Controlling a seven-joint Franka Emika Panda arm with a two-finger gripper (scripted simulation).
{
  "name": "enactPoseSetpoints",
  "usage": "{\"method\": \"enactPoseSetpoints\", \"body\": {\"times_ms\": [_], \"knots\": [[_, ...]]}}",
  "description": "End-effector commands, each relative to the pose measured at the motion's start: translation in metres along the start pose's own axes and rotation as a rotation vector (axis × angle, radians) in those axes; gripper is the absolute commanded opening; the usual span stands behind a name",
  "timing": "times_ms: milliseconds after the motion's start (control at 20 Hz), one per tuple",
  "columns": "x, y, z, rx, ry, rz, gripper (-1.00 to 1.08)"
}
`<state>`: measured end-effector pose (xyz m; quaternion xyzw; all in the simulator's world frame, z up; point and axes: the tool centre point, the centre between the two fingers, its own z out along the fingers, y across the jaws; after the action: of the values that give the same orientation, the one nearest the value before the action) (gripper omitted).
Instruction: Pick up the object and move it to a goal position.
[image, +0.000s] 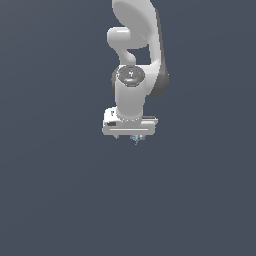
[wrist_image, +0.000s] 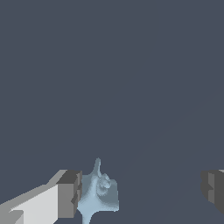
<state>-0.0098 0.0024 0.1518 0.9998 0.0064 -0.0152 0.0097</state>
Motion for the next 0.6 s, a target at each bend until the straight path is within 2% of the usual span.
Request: {"method": "enactPoseSetpoints", "body": {"times_ms": [0,550], "knots": [[0.0,-0.001,0.0,0.0,0.001,-0.004,1.0],[-0.019,-0.013,0.017,0.003,0.008,-0.153,1.0]]}}
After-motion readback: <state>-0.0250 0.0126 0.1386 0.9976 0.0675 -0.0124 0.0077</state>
